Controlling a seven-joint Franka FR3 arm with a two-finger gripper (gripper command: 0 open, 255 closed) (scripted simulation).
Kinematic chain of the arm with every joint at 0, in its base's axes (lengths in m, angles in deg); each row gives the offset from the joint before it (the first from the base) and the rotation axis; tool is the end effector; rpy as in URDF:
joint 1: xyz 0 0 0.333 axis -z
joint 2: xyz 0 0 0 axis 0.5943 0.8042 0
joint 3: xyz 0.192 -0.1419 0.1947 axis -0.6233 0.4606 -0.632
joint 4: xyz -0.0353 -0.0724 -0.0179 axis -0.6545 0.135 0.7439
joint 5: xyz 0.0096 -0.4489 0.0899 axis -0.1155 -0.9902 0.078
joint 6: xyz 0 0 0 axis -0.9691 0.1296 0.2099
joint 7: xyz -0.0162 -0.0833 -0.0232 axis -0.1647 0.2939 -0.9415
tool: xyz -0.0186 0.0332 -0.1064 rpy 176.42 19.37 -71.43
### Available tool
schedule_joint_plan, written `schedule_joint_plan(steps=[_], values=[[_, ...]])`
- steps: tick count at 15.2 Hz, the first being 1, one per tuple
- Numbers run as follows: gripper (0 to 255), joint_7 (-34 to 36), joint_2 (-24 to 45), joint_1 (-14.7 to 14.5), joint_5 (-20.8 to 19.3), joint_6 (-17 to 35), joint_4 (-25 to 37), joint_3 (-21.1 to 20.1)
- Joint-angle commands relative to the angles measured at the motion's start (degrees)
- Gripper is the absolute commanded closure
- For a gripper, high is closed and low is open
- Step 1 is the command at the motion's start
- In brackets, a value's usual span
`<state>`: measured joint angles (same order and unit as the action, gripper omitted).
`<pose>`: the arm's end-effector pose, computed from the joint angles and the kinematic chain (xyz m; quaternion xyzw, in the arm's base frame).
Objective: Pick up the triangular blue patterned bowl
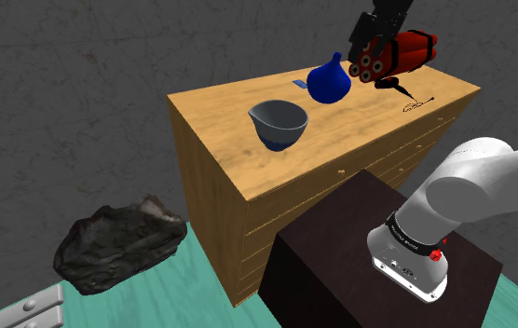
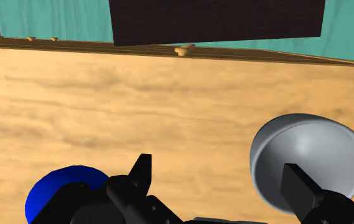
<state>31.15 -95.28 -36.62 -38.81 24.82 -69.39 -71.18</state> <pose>0.3901 -0.0244 0.5945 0.9982 -0.0377 0.0468 0.0077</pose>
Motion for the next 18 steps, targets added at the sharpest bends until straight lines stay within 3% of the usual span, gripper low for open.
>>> schedule_joint_plan(steps=[1,15,18], values=[[0,0.0,0.0,0.0,0.0,0.0,0.0,0.0],[0,-2.9,14.1,-6.7,12.0,28.7,-13.3,1.8],[0,-3.5,15.3,-7.1,12.7,31.2,-14.6,1.9]])
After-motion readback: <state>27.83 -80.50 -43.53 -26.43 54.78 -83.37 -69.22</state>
